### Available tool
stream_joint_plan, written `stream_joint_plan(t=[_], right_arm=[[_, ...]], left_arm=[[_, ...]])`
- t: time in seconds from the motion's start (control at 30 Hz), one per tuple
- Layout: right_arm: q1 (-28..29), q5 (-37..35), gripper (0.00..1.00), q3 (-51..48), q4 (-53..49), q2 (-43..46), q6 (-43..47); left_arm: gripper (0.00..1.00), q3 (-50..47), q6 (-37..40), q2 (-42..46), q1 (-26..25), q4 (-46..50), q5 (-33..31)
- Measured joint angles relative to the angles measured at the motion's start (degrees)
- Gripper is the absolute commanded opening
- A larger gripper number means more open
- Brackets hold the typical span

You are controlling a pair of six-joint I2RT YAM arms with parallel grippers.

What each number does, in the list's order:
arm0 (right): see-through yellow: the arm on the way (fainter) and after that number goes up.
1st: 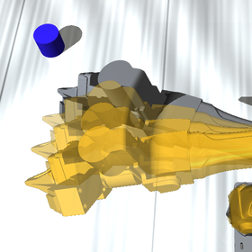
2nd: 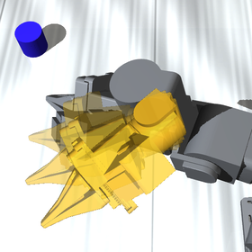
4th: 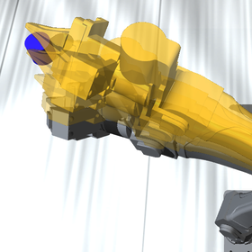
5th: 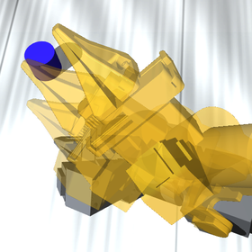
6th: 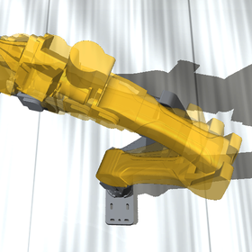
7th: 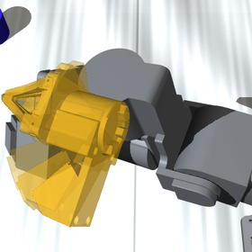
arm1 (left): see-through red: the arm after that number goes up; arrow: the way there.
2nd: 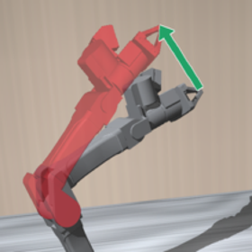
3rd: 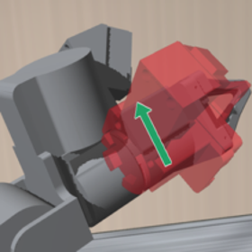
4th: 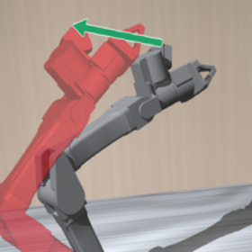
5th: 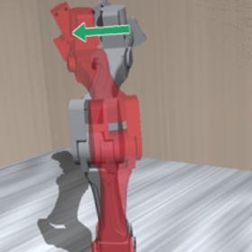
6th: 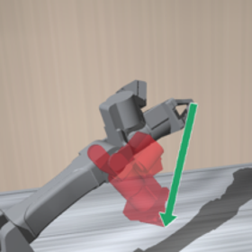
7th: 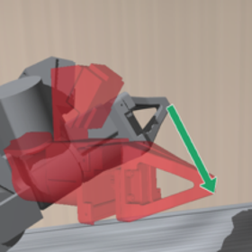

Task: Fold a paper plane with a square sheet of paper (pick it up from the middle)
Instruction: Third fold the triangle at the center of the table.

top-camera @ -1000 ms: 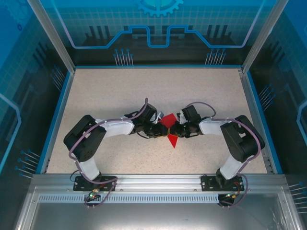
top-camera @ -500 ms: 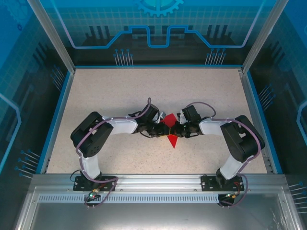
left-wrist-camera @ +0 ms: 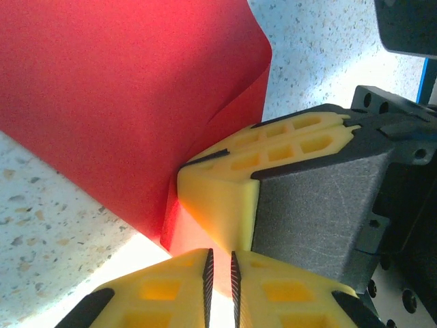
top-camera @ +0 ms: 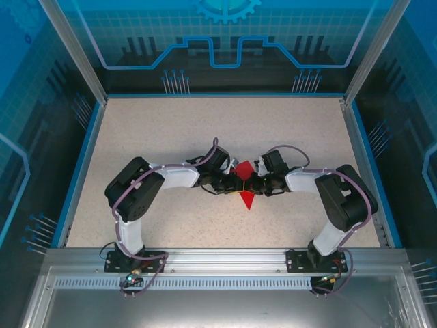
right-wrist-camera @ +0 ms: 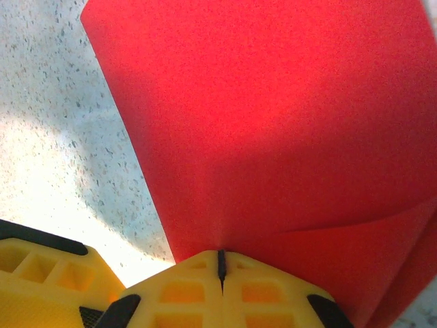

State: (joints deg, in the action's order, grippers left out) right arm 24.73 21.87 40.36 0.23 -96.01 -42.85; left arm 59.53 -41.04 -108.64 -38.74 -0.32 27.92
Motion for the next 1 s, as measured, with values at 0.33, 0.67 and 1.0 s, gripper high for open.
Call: stream_joint_plan(t=[0.33,0.67,1.0], right_arm=[[0.0,0.0,0.00,-0.3,0.4,0.1,0.0],[0.0,0.2,0.00,-0.3,0.4,0.2,0.2],[0.0,0.2,0.00,-0.3,0.3,0.2,0.4]], left_arm=[[0.16,-0.9,-0.8,0.0,0.6,-2.2,0.9],[0.16,-3.8,-1.6,-0.2,3.5,-4.5,-1.4],[0.16,-3.8,-2.6,-0.1,3.1,-5.6,-1.1]])
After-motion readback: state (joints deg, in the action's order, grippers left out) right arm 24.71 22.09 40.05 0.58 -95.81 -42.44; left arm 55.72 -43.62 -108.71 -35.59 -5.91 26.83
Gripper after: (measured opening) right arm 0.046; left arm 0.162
